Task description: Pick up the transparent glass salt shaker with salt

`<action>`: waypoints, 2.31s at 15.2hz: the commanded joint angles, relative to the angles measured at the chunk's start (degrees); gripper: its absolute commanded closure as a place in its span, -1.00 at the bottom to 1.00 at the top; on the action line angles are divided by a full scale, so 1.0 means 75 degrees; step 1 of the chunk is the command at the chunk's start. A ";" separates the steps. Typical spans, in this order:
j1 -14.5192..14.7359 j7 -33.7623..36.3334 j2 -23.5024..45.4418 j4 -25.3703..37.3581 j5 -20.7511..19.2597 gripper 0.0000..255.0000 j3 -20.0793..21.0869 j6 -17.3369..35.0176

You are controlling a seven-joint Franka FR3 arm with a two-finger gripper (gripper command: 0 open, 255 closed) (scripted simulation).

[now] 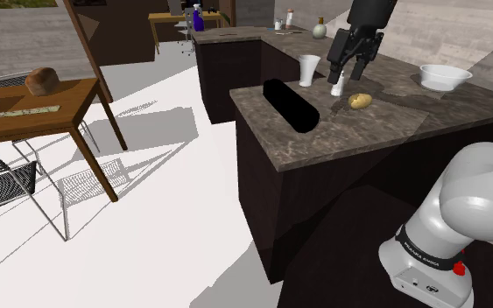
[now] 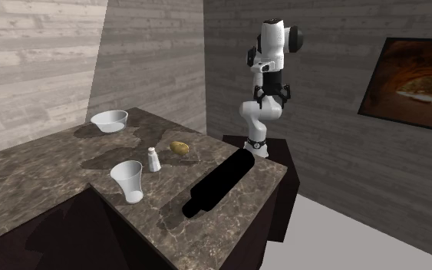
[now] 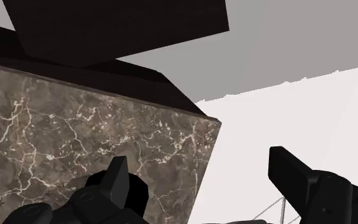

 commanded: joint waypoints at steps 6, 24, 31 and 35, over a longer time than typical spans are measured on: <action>-0.0197 -0.1000 0.0413 -0.0013 -0.0504 -1.00 -0.0798 0.0413; -0.0399 -0.4691 0.3697 0.1894 -0.0849 -1.00 -0.3691 0.1845; -0.0562 -0.6426 0.5790 0.3539 0.0208 -1.00 -0.4705 0.1946; -0.1029 -0.7419 0.7209 0.4788 0.1130 -1.00 -0.5011 0.1717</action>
